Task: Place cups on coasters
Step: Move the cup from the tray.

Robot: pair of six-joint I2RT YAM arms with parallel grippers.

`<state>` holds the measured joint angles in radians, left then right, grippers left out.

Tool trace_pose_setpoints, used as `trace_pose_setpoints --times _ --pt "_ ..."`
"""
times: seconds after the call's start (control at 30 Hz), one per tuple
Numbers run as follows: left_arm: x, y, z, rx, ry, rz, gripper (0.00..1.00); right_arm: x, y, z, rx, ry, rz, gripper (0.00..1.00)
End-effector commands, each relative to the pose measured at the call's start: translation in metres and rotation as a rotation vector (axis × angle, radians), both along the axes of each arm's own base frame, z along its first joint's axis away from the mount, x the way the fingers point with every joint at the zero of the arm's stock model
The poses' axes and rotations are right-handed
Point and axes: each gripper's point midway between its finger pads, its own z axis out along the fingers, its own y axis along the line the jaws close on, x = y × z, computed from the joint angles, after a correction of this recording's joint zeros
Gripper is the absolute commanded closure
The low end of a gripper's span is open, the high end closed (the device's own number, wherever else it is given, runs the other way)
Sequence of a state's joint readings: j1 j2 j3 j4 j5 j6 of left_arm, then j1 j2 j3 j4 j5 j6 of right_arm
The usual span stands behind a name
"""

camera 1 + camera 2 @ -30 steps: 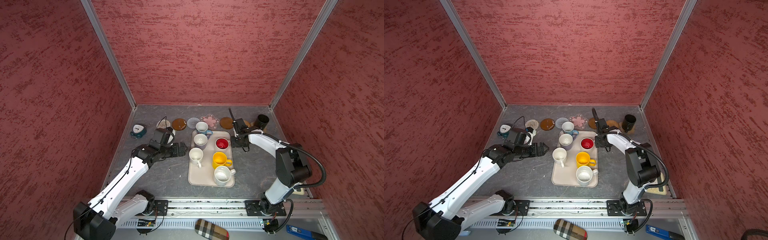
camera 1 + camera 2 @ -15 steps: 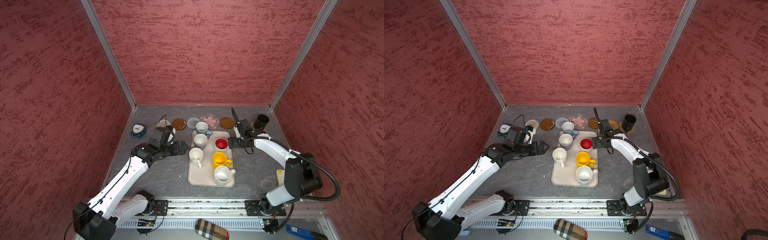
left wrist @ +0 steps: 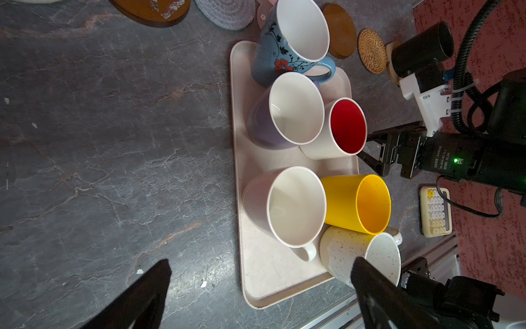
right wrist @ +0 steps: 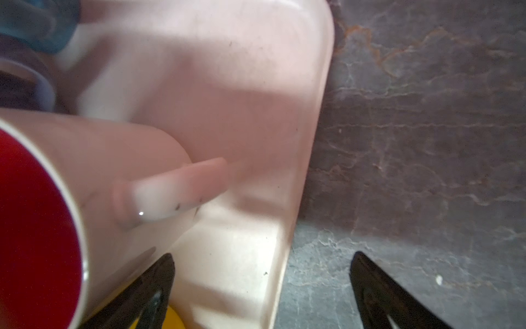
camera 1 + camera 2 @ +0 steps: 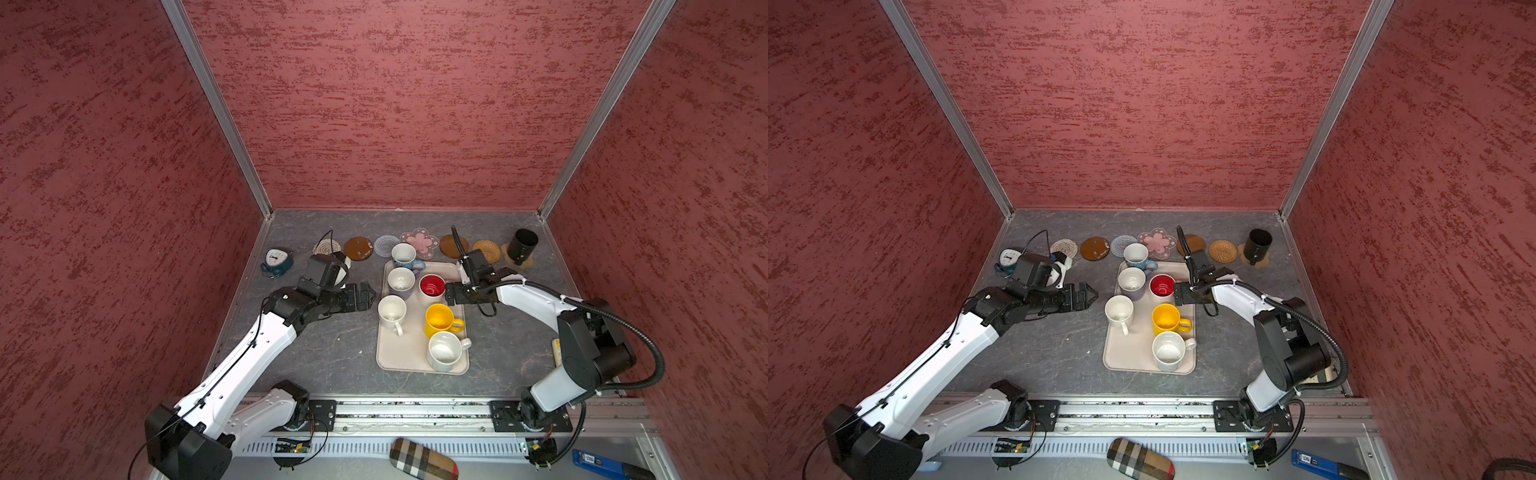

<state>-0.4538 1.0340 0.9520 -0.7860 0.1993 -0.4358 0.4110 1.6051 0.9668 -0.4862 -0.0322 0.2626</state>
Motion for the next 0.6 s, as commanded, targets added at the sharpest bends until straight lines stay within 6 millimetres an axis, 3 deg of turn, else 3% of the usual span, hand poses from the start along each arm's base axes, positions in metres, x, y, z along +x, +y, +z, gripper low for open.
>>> trace_pose_setpoints --times 0.0,0.4,0.57 --pt "0.003 0.001 0.008 0.007 -0.032 -0.002 0.01 0.013 0.020 0.002 0.080 -0.029 -0.011 0.04" --pt "0.001 0.005 0.005 0.018 -0.028 0.003 0.01 0.032 0.040 0.004 0.133 -0.080 -0.042 0.11" --pt "0.001 0.006 0.004 0.020 -0.028 0.003 0.01 0.021 0.049 0.000 0.077 -0.048 0.052 0.08"
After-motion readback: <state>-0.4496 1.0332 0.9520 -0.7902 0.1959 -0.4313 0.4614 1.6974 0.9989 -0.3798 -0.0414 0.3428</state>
